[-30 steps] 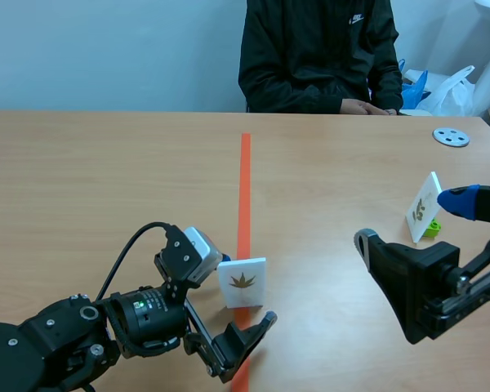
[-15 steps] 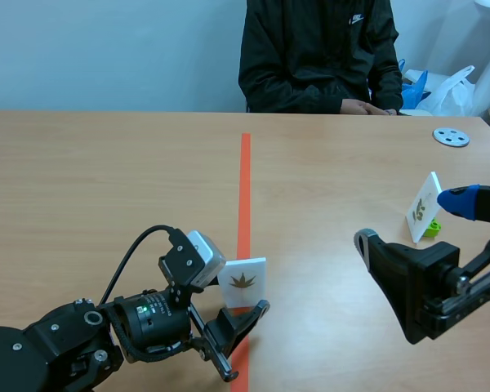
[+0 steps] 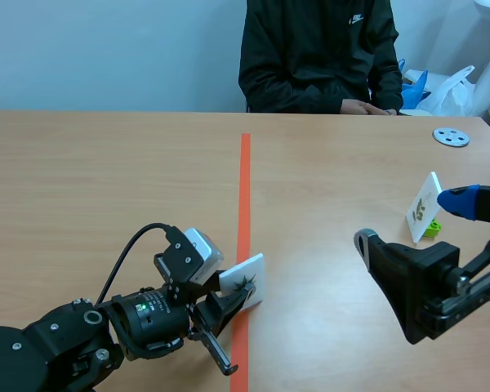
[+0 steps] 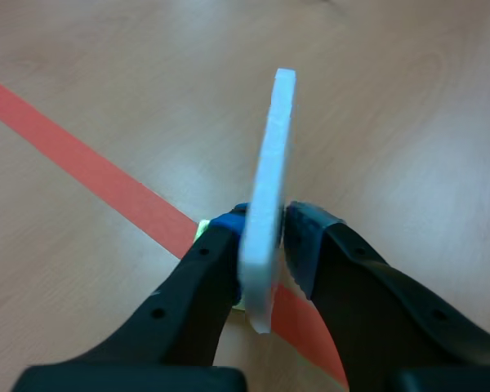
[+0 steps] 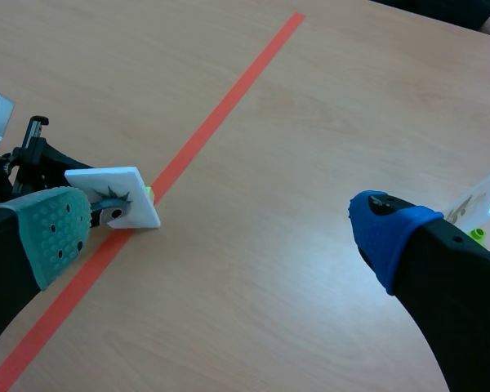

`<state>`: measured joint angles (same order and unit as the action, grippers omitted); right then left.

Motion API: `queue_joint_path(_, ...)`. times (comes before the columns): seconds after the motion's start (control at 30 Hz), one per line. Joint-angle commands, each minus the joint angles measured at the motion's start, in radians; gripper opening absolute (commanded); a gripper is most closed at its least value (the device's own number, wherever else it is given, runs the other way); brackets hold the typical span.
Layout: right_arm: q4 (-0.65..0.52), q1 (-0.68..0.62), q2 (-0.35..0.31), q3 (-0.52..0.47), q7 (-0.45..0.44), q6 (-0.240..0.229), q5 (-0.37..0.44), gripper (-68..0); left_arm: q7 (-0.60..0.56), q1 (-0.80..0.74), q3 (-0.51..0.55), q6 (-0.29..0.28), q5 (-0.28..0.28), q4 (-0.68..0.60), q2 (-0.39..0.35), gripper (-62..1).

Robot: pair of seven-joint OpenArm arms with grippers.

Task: Sort the leaf by its shape. The table is split by an orange tape line. A compound leaf with several leaflets goes to the left side, a simple leaf with one blade goes to the right side. Return to the home posture when a red brick is placed on the table.

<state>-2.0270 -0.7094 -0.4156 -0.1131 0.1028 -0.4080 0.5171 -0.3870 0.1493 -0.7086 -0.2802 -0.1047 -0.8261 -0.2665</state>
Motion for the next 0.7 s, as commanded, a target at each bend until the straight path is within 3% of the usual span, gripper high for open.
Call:
queue_joint_path(0.0, -0.003, 0.014, -0.005, -0.013, -0.019, 0.0, 0.008, 0.4, -0.011, 0.006, 0.001, 0.005, -0.006, -0.022, 0.003, -50.9)
queue_joint_path(0.3, -0.003, 0.014, -0.005, -0.013, -0.019, 0.0, 0.008, 0.4, -0.01, 0.006, 0.003, 0.005, -0.014, -0.047, -0.001, -50.9)
queue_joint_path(0.47, -0.003, 0.014, -0.005, -0.013, -0.019, 0.0, 0.008, 0.4, -0.001, 0.001, 0.023, 0.005, -0.068, -0.145, -0.026, -50.9)
queue_joint_path(0.67, -0.003, 0.014, -0.005, -0.013, -0.019, 0.0, 0.008, 0.4, 0.086, -0.019, 0.134, 0.005, -0.144, -0.28, -0.063, -53.4)
